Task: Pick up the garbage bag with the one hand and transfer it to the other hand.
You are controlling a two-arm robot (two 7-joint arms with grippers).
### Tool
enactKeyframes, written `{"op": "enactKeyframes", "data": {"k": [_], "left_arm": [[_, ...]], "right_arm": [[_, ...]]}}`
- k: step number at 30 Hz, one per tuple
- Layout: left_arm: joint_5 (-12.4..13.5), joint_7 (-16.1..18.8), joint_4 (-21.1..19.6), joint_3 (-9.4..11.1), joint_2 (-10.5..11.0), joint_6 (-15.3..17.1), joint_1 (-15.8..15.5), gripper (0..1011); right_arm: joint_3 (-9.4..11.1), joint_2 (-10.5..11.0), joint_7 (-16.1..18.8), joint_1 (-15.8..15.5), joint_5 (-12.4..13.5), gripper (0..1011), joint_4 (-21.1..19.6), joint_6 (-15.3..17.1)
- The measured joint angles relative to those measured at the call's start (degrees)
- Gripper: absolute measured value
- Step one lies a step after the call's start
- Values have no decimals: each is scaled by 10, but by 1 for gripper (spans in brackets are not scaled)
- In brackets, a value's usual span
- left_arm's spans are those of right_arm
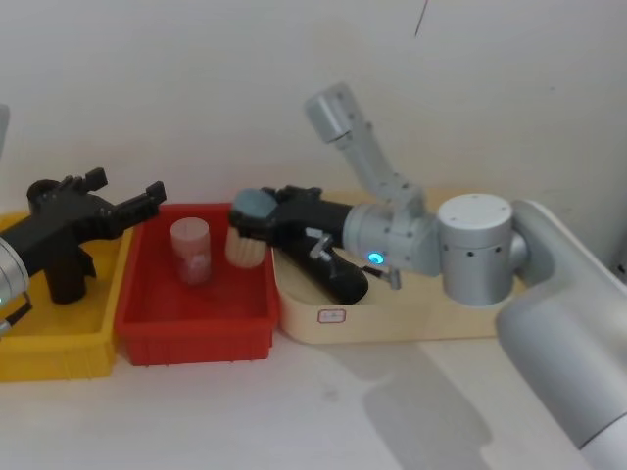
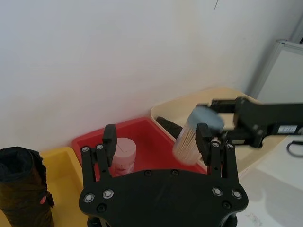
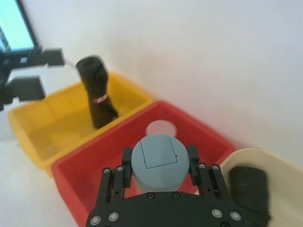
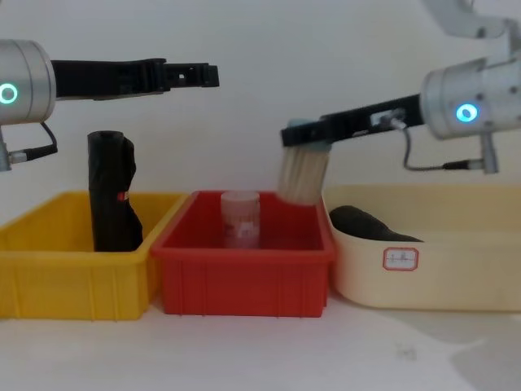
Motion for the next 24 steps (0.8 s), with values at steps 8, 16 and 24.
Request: {"op": "enactKeyframes", "data": {"k": [8,16,24], "left_arm": [[0,0,0,0,0,0,0,1001],[0,0,0,0,0,0,0,1001],[0,0,0,0,0,0,0,1001]], "right_arm": [[41,24,-14,-25,26,666,-37,2],[72,43,-31,-55,42,710,-60,-9],[82,48,-51,-74,41,941,-66,-45]]}}
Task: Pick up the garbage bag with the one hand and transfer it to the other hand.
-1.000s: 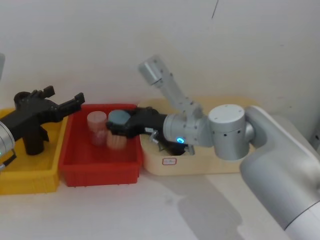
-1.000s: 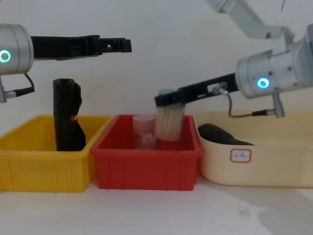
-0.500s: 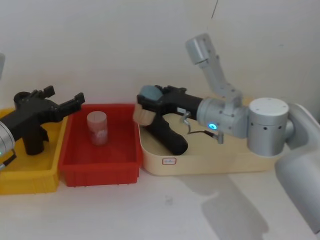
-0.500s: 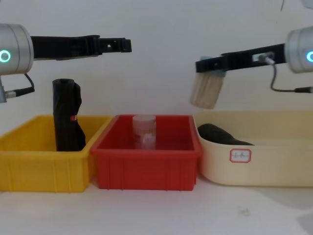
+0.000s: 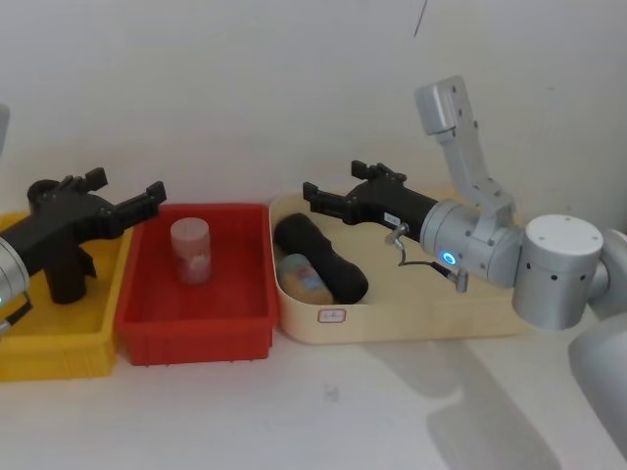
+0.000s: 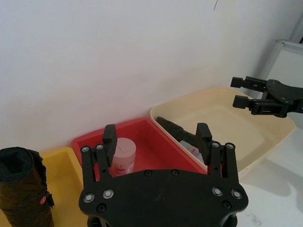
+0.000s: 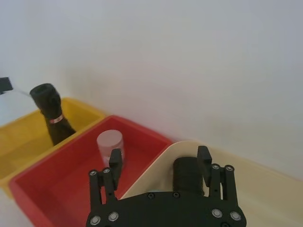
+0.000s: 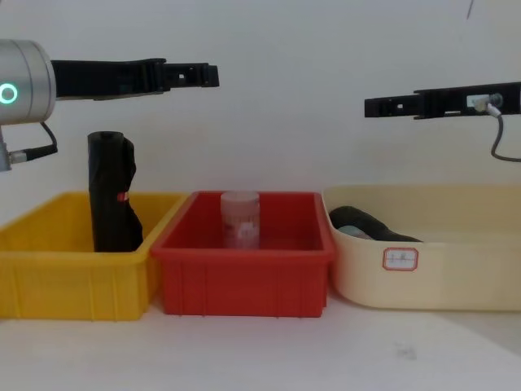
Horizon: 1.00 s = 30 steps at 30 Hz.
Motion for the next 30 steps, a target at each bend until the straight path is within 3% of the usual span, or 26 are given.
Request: {"op": "enactKeyframes", "data": {"k": [2,10,17,30], "left_arm": [[0,0,0,0,0,0,0,1001],[0,0,0,0,0,0,0,1001],[0,0,0,0,0,0,0,1001],[0,0,0,0,0,0,0,1001]], "right_arm": [[1,-1,-7,-5,-4,1000,0,-16],[0,-8,-33,-31,-25,1000,-11,-71],[-10,-17,-58,-73,-48,1000,-39,-117],[-24,-31,-83,-123,-70,1001,-77,-146]]}}
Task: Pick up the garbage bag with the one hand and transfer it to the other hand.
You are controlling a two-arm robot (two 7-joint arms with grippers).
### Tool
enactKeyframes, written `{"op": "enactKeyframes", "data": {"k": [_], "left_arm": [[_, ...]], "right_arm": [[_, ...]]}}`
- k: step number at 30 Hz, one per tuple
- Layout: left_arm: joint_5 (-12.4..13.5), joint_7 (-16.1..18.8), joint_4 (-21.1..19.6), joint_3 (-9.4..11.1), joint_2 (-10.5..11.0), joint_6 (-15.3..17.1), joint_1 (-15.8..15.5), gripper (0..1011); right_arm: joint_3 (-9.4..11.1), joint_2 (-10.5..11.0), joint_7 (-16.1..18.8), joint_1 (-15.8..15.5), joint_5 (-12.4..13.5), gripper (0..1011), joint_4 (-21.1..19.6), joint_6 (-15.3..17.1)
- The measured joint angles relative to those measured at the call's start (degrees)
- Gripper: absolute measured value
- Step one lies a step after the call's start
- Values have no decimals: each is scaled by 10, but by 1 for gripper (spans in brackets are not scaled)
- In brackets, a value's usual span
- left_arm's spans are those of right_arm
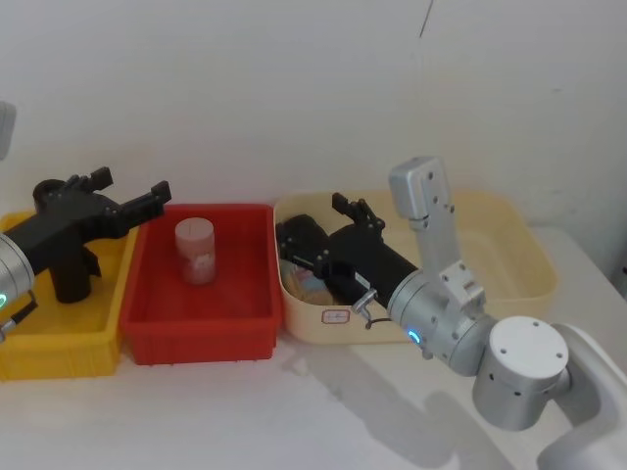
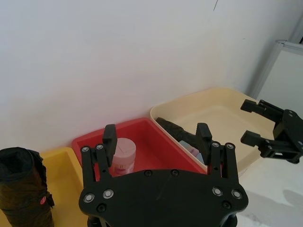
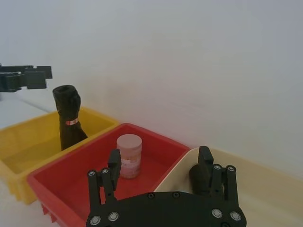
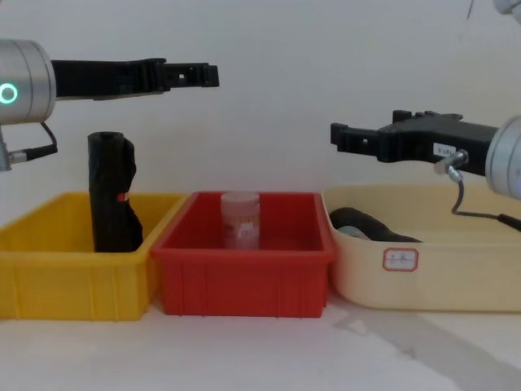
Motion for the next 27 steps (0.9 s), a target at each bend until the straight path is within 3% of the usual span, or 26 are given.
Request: {"op": "enactKeyframes", "data": {"k": [27], "left_arm": [[0,0,0,0,0,0,0,1002]], "right_arm": [[-7,-7,-12,-25,-11,1000,-20,-13]]}}
